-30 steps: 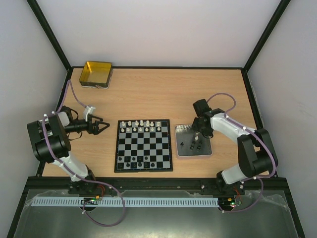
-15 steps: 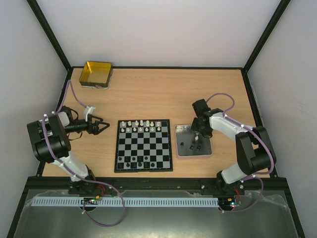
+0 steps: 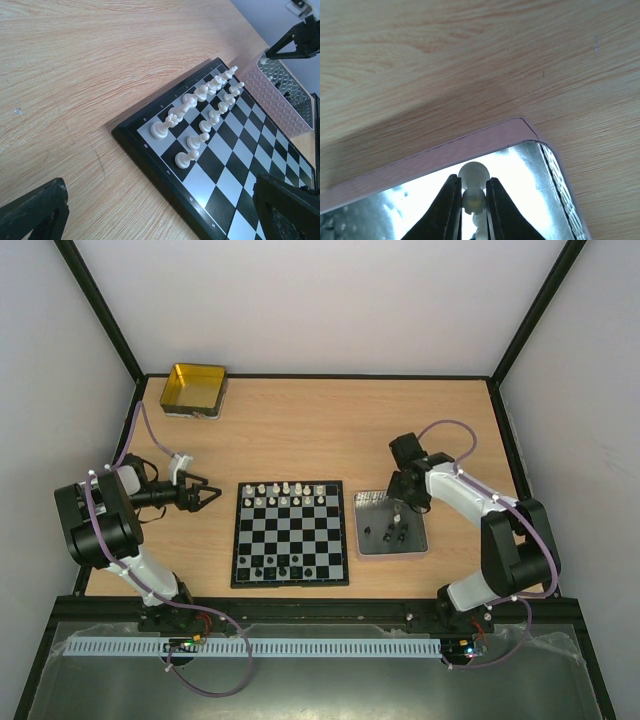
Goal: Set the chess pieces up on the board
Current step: Pick up the chess piece from the storage box, then place the chess piece on the chessboard.
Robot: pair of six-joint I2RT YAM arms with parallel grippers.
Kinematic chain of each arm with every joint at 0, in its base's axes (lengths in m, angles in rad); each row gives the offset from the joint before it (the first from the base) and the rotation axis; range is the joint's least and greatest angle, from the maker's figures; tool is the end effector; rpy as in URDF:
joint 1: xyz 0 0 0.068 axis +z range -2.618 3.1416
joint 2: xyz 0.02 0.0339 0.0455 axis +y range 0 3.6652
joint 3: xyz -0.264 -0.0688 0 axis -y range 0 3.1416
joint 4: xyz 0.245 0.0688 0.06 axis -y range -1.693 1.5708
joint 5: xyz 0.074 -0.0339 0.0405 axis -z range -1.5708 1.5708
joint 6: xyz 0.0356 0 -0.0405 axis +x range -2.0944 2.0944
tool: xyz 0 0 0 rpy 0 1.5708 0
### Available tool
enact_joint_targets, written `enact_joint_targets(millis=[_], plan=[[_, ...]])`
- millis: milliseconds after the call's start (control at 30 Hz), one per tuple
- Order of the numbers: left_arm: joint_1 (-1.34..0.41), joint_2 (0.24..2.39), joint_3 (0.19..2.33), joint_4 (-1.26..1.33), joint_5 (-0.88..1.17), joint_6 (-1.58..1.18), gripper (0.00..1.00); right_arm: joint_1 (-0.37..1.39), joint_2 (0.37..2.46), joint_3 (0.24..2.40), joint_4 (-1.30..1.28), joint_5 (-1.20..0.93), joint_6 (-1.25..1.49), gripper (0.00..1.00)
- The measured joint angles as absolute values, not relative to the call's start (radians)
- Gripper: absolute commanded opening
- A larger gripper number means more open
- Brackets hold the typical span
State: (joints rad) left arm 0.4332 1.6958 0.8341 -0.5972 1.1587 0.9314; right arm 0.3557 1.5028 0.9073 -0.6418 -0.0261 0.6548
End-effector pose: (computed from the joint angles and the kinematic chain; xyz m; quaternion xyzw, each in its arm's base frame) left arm 0.2568 0.0828 0.1409 0.2356 0.8022 -0.3947 0.3810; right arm 0.2569 0.0964 0.1856 0.1448 0.9754 0.0916 0.1390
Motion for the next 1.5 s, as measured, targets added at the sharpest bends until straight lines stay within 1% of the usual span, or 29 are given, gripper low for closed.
enact_joint_targets(millis=[133,300,433,533,867,1500], plan=[[0.433,1.696,0.834,-0.597,1.159,0.931,0.99,0.392,1.487,0.969,-0.690,-0.006,0.653,0.11],[0.433,1.696,0.834,-0.598,1.159,0.931,1.00,0.538,1.504,1.111,-0.742,0.014,0.655,0.11],[0.433,1.697,0.834,-0.598,1.159,0.931,0.99,0.640,1.581,1.231,-0.746,0.014,0.659,0.11],[0.433,1.697,0.834,-0.598,1.159,0.931,1.00,0.683,1.665,1.287,-0.746,0.007,0.659,0.11],[0.433,1.697,0.835,-0.598,1.159,0.931,1.00,0.704,1.871,1.383,-0.722,-0.047,0.658,0.11],[0.433,1.697,0.835,-0.600,1.159,0.931,1.00,0.725,1.915,1.402,-0.693,-0.079,0.659,0.12]])
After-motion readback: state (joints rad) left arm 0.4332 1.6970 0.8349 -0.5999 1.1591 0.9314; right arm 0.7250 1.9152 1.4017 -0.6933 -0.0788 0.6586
